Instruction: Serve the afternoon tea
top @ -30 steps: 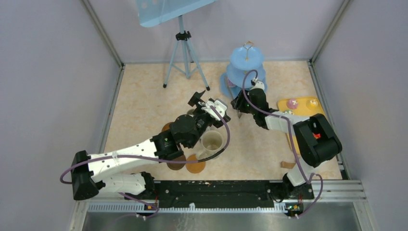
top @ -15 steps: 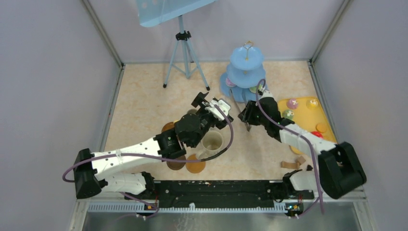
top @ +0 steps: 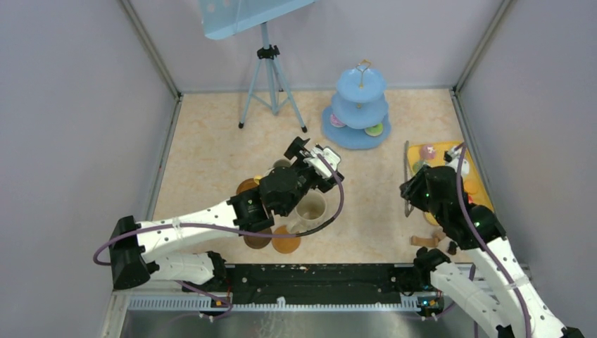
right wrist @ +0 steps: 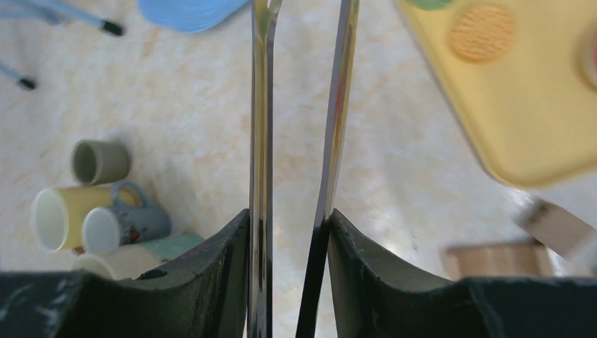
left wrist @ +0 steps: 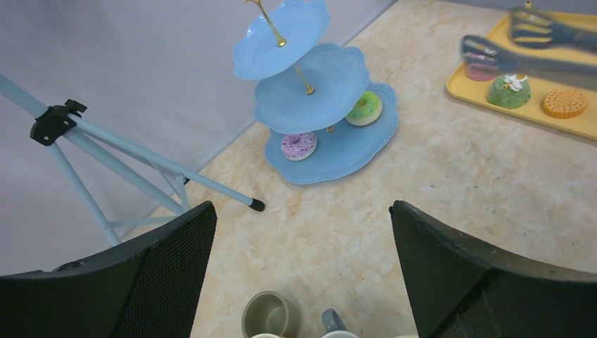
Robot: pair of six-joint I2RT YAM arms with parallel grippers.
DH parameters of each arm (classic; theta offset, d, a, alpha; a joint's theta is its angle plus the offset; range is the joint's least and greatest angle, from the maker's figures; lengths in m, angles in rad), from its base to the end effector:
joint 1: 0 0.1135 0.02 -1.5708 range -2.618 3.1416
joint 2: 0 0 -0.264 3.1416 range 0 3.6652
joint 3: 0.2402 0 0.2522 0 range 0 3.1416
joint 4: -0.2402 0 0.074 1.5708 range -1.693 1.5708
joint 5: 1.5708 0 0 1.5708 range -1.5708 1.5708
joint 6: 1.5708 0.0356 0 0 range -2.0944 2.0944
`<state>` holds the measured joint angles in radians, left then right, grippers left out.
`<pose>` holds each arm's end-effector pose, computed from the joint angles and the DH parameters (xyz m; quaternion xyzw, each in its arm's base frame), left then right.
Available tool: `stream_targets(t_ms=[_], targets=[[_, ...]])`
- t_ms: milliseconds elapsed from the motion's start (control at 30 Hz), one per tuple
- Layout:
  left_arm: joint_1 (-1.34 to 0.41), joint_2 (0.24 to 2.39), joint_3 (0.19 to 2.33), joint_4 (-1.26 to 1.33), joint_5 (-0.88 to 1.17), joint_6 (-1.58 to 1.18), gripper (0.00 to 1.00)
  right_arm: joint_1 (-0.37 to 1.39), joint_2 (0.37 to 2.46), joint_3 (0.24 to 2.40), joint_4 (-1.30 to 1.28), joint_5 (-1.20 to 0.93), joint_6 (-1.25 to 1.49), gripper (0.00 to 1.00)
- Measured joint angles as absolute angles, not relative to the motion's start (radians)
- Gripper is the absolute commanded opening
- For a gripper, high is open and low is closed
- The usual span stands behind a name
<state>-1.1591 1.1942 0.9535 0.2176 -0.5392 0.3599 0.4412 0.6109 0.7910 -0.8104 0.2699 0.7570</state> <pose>0.1286 -0.2490 0.3565 0.3397 0.6281 -0.0866 0.6947 0.1139 0.0433 0.3040 0.1991 0.8628 0.1541 0.4384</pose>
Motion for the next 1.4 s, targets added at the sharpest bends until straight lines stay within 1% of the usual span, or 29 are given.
stream_targets(t_ms=[133, 233, 300, 400, 467, 533, 633, 867, 1267, 1400], targets=[[-1.164, 1.194, 0.953, 0.222, -0.54, 0.365, 0.99, 0.409, 0.661, 0.895, -1.05, 0.457, 0.875, 0.41], [-1.174, 1.193, 0.953, 0.229, -0.54, 0.369, 0.99, 0.293, 0.716, 0.918, -1.129, 0.515, 0.89, 0.41], [-1.179, 1.192, 0.953, 0.232, -0.541, 0.37, 0.99, 0.15, 0.735, 0.915, -1.126, 0.497, 0.862, 0.41], [-1.185, 1.182, 0.953, 0.24, -0.546, 0.377, 0.99, -0.14, 0.743, 0.875, -1.068, 0.39, 0.802, 0.41], [-1.193, 1.173, 0.95, 0.249, -0.549, 0.385, 0.99, -0.265, 0.74, 0.842, -1.041, 0.335, 0.779, 0.41], [-1.205, 1.162, 0.946, 0.259, -0.551, 0.393, 0.99, -0.344, 0.74, 0.813, -1.029, 0.277, 0.768, 0.42], [-1.222, 1.147, 0.943, 0.267, -0.555, 0.4, 0.99, -0.379, 0.725, 0.791, -1.023, 0.228, 0.768, 0.45], [-1.238, 1.118, 0.941, 0.286, -0.566, 0.415, 0.99, -0.383, 0.643, 0.79, -1.029, 0.167, 0.77, 0.48], [-1.267, 1.107, 0.94, 0.288, -0.574, 0.422, 0.99, -0.383, 0.624, 0.77, -1.058, 0.128, 0.804, 0.51], [-1.267, 1.107, 0.944, 0.27, -0.572, 0.412, 0.99, -0.384, 0.61, 0.756, -1.053, 0.125, 0.796, 0.55]])
